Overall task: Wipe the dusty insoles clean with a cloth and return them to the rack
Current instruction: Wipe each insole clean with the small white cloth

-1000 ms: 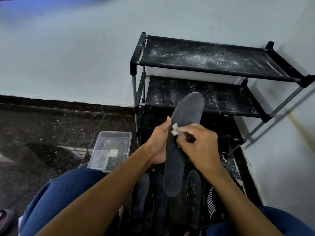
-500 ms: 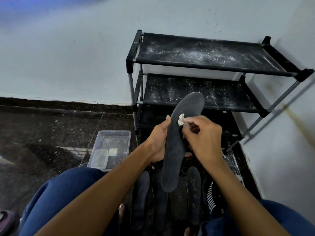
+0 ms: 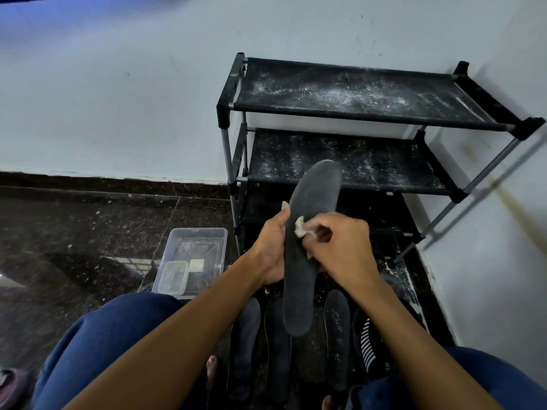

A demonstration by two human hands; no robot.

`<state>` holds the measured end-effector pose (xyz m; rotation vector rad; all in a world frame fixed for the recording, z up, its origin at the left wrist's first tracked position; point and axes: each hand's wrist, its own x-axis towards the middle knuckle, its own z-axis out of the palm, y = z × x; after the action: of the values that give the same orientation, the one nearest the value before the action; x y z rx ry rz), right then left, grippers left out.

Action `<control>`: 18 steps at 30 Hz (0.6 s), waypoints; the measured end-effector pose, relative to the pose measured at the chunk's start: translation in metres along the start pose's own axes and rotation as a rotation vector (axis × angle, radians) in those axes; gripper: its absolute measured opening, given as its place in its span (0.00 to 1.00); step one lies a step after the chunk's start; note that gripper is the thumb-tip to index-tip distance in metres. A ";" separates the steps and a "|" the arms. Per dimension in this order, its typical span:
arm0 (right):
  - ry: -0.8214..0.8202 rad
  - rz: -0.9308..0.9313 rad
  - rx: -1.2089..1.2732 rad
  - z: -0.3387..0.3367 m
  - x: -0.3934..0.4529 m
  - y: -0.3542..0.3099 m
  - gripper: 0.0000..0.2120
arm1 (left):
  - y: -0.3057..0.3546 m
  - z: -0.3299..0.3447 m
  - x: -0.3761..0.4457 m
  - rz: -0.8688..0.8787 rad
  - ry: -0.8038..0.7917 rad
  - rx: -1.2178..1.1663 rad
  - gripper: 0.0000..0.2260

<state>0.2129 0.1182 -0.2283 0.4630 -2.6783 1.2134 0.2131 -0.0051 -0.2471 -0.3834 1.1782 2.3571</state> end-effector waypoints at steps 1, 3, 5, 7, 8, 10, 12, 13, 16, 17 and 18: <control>0.089 0.002 -0.015 -0.001 0.002 0.003 0.07 | -0.002 0.002 -0.001 -0.024 -0.025 0.005 0.30; 0.241 -0.006 -0.043 -0.006 0.007 0.008 0.07 | -0.005 0.005 -0.001 -0.060 -0.070 0.023 0.30; 0.332 0.015 -0.043 -0.012 0.010 0.012 0.07 | -0.004 0.005 -0.002 -0.081 -0.106 0.048 0.31; 0.387 0.030 -0.065 -0.018 0.014 0.017 0.08 | -0.003 0.004 -0.002 -0.094 -0.134 0.065 0.33; 0.410 0.038 -0.092 -0.021 0.016 0.020 0.08 | -0.002 0.004 -0.003 -0.102 -0.152 0.070 0.34; 0.451 0.080 -0.115 -0.027 0.020 0.025 0.08 | -0.001 0.002 -0.004 -0.117 -0.183 0.080 0.35; 0.501 0.118 -0.059 -0.034 0.023 0.025 0.08 | 0.000 0.000 -0.004 -0.118 -0.177 0.082 0.36; 0.524 0.119 -0.014 -0.035 0.023 0.022 0.08 | 0.001 -0.001 -0.003 -0.108 -0.157 0.076 0.36; 0.440 0.020 0.059 -0.031 0.017 0.012 0.08 | 0.003 -0.001 -0.001 -0.057 -0.085 0.035 0.35; 0.345 -0.016 0.061 -0.026 0.015 0.011 0.09 | 0.003 0.000 0.000 -0.039 -0.060 0.019 0.34; 0.234 -0.036 0.050 -0.021 0.013 0.010 0.09 | 0.004 0.000 0.000 -0.025 -0.040 0.006 0.32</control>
<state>0.1974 0.1373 -0.2175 0.3508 -2.4386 1.2430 0.2111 -0.0067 -0.2445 -0.3462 1.1547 2.3284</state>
